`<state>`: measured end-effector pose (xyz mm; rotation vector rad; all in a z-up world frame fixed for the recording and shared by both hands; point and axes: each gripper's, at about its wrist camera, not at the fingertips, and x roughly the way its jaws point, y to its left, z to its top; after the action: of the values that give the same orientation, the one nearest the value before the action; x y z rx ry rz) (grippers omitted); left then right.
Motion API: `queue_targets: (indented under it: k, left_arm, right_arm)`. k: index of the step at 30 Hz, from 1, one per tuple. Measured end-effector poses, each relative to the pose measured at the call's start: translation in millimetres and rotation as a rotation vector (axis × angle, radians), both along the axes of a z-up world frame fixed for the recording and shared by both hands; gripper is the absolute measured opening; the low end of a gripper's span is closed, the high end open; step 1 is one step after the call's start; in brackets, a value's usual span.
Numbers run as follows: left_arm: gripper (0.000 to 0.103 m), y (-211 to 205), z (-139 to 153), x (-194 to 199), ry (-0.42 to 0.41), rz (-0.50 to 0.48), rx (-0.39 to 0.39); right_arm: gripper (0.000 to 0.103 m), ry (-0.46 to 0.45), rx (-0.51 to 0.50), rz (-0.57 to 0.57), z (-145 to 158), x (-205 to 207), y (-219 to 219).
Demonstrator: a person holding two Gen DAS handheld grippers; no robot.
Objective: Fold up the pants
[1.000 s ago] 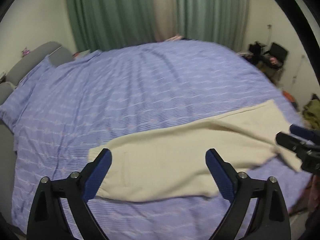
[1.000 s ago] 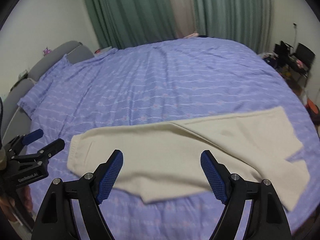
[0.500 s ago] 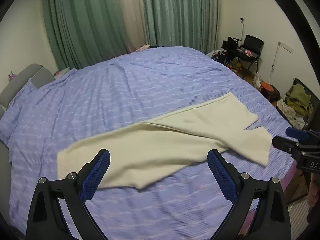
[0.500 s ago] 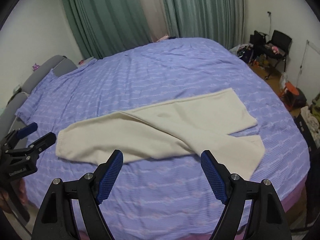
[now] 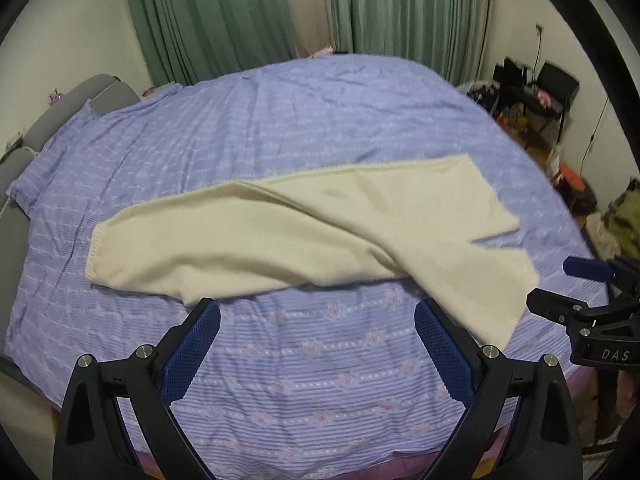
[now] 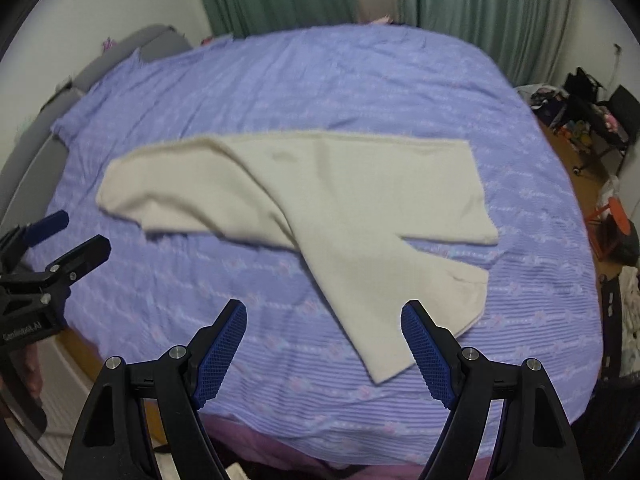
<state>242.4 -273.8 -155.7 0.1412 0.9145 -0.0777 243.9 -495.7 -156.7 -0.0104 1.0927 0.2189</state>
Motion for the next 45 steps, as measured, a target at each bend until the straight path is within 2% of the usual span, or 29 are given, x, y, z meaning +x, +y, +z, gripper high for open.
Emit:
queue_targets:
  k: [5, 8, 13, 16, 17, 18, 20, 24, 28, 30, 32, 34, 36, 38, 39, 40, 42, 45]
  left_arm:
    - [0.099, -16.7, -46.7, 8.2, 0.09, 0.002, 0.0]
    - [0.099, -21.7, -73.5, 14.6, 0.131, -0.015, 0.007]
    - [0.099, -34.6, -103.3, 26.9, 0.161, -0.096, 0.036]
    - [0.099, -42.2, -110.0, 37.5, 0.155, -0.164, 0.079]
    - [0.099, -43.7, -110.5, 41.3, 0.151, -0.187, 0.087]
    - [0.099, -43.4, -109.8, 43.5, 0.148, -0.2, 0.09]
    - [0.099, -44.6, -107.3, 51.7, 0.13, -0.249, 0.098]
    - [0.099, -54.6, -98.9, 70.1, 0.056, -0.39, 0.143]
    - [0.099, -81.2, -89.2, 102.2, -0.07, -0.553, 0.246]
    - [0.099, -92.9, -85.4, 117.4, -0.104, -0.61, 0.246]
    - [0.099, -112.4, -85.7, 140.2, -0.133, -0.668, 0.255]
    - [0.099, -130.7, -91.0, 160.3, -0.16, -0.704, 0.298]
    - [0.098, -144.9, -97.4, 180.4, -0.14, -0.731, 0.297]
    - [0.069, -156.4, -104.6, 196.5, -0.051, -0.776, 0.261]
    - [0.026, -160.4, -105.3, 201.8, -0.012, -0.78, 0.251]
    - [0.01, -162.2, -103.0, 207.6, 0.014, -0.769, 0.237]
    - [0.01, -164.1, -88.4, 214.8, -0.015, -0.734, 0.199]
    - [0.01, -168.5, -69.7, 235.4, -0.064, -0.695, 0.196]
  right_arm:
    - [0.079, 0.106, -0.047, 0.022, -61.7, 10.6, -1.4]
    - [0.074, 0.168, -0.094, 0.017, -101.0, 16.3, -0.6]
    - [0.067, 0.193, -0.196, 0.016, -148.6, 27.1, 0.0]
    - [0.057, 0.195, -0.283, 0.019, -172.3, 34.3, 3.1]
    - [0.048, 0.202, -0.299, 0.019, -177.1, 36.2, 3.6]
    - [0.035, 0.206, -0.302, 0.02, -180.3, 38.2, 3.1]
    - [0.009, 0.2, -0.269, 0.007, -172.1, 42.8, -3.3]
    - [0.009, 0.071, -0.202, -0.098, -112.3, 47.7, -29.8]
    - [0.009, -0.048, -0.174, -0.167, -59.2, 57.2, -53.4]
    - [0.009, -0.105, -0.177, -0.173, -36.7, 69.8, -62.9]
    - [0.009, -0.141, -0.175, -0.167, -23.4, 83.7, -67.7]
    - [0.009, -0.16, -0.177, -0.155, -18.3, 97.2, -69.1]
    - [0.009, -0.172, -0.177, -0.145, -15.4, 106.1, -70.2]
    - [0.009, -0.172, -0.163, -0.146, -14.2, 111.7, -74.5]
    - [0.009, -0.169, -0.153, -0.152, -13.9, 112.5, -77.0]
    - [0.009, -0.163, -0.14, -0.161, -12.3, 113.7, -79.5]
    - [0.009, -0.168, -0.115, -0.167, -7.2, 119.0, -85.3]
    - [0.009, -0.201, -0.104, -0.161, 4.7, 142.0, -98.9]
